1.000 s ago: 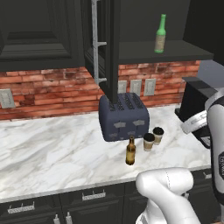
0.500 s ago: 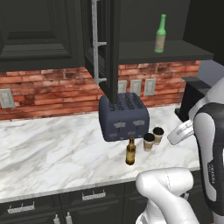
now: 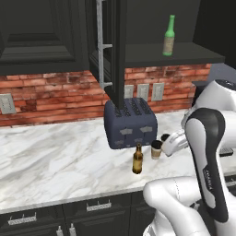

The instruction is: Sort all alcoholic drinks to one cabinet, and non-alcoholic drinks to the other.

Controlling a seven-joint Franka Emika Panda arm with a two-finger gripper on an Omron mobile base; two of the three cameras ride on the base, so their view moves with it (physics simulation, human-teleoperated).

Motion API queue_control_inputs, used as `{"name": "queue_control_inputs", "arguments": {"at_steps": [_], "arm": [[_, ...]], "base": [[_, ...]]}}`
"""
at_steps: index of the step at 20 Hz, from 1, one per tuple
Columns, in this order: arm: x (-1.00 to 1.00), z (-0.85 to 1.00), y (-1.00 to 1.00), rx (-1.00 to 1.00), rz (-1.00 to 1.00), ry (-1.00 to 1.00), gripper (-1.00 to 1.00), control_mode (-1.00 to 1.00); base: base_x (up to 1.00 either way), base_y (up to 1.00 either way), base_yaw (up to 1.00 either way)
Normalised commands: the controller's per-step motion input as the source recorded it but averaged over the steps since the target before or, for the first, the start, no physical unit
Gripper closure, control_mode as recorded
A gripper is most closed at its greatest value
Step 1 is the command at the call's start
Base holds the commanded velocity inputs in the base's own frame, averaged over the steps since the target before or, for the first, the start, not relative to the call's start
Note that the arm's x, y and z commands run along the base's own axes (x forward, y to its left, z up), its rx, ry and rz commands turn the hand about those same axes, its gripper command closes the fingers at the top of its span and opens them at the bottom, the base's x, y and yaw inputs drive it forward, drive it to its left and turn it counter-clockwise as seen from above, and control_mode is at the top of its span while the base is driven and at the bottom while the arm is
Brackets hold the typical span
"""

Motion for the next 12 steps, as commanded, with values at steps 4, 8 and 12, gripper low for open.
{"name": "queue_control_inputs", "arguments": {"at_steps": [4, 8, 12], "arm": [[0.24, -0.22, 0.12, 0.0, 0.0, 0.0, -1.0, -1.0], [0.33, -0.23, 0.09, 0.0, -0.03, -0.01, -1.0, -1.0], [0.28, -0.24, 0.12, -0.01, -0.05, -0.04, -1.0, -1.0]], "base": [[0.0, 0.0, 0.0], [0.0, 0.0, 0.0], [0.0, 0.0, 0.0]]}}
